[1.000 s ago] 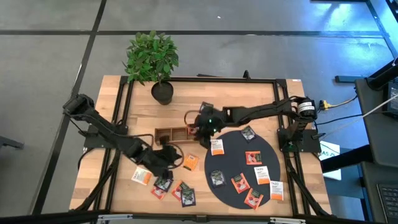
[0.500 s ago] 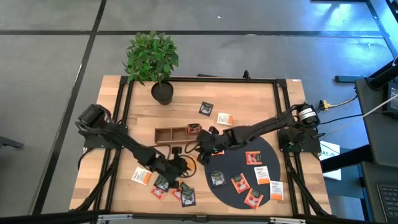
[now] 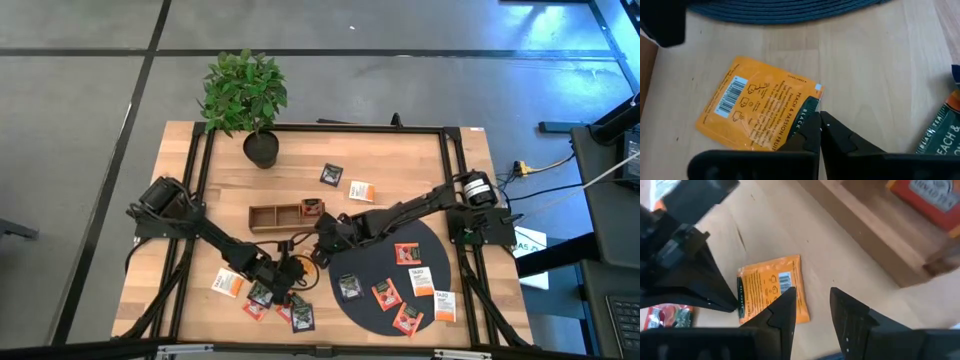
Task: Pick & Place Tea
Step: Put the orange tea bag into the right section of the wooden organizer
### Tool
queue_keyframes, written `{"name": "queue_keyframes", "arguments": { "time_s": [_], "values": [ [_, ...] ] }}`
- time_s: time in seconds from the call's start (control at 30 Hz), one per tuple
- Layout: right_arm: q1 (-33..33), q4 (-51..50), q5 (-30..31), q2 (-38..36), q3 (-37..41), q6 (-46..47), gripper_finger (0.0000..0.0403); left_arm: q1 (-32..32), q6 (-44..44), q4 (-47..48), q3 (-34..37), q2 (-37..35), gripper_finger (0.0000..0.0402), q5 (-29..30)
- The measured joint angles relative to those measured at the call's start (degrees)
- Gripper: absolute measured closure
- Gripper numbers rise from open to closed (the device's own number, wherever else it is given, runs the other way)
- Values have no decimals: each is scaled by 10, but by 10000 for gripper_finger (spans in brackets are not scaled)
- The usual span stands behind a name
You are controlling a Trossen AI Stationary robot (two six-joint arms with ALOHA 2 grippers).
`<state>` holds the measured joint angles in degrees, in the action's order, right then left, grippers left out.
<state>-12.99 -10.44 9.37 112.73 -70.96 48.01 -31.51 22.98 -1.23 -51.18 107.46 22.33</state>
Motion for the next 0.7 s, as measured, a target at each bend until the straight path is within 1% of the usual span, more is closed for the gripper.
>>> {"name": "queue_keyframes", "arguments": {
  "time_s": [0.13, 0.37, 0.5, 0.6, 0.7],
  "values": [
    [-3, 5, 0, 2, 0, 27, 281, -6, -2, 2, 0, -1, 399, 6],
    [-3, 20, 0, 2, 0, 28, 281, -20, -30, 5, 2, -32, 399, 59],
    [-3, 28, 0, 2, 0, 28, 281, -16, -28, 14, 2, -29, 399, 79],
    [-3, 34, 0, 2, 0, 28, 281, -8, -19, 20, 2, -18, 399, 77],
    [-3, 34, 0, 2, 0, 27, 281, 2, -12, 17, 2, -4, 400, 58]
  ]
}}
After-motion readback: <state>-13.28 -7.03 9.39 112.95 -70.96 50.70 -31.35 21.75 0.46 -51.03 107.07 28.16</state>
